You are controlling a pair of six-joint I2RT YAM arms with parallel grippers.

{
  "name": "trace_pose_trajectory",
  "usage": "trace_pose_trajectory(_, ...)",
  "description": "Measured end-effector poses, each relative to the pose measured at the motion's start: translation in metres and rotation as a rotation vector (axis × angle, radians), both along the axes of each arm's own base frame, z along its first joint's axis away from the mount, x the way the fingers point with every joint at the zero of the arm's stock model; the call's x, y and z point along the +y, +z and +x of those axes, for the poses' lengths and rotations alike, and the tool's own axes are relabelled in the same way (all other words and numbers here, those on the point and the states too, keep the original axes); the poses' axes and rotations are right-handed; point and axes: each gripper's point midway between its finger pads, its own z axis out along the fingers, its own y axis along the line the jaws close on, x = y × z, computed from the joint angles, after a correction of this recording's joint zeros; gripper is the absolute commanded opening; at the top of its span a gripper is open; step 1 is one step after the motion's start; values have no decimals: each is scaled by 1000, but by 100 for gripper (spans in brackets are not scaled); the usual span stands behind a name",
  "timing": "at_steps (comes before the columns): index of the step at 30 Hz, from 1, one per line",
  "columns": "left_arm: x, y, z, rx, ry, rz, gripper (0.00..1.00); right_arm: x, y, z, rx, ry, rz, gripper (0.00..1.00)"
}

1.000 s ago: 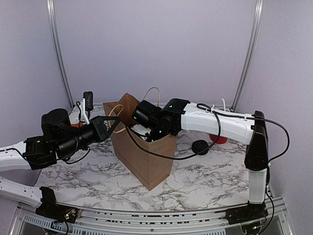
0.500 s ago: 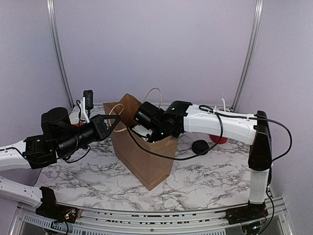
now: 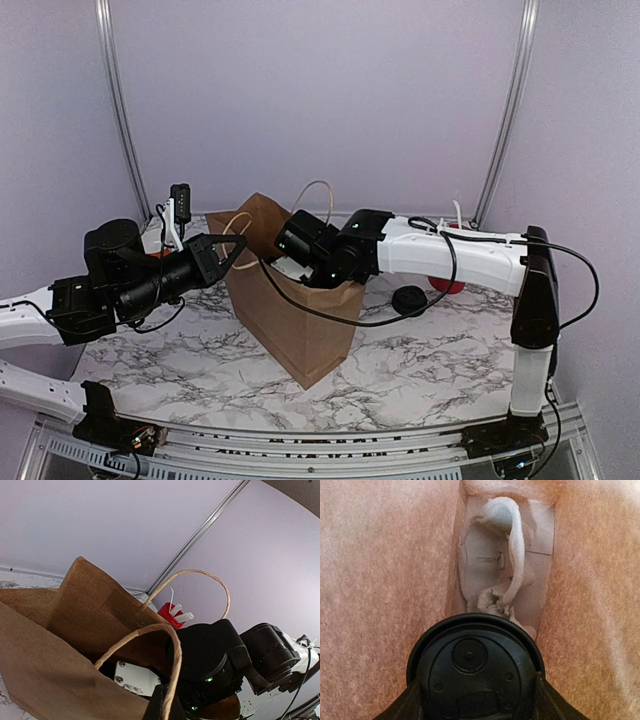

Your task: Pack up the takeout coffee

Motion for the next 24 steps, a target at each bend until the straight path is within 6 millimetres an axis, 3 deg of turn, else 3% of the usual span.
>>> trace_pose_trajectory(24, -1, -2, 1, 3, 0, 6, 0, 1, -1, -1, -1, 0, 5, 50)
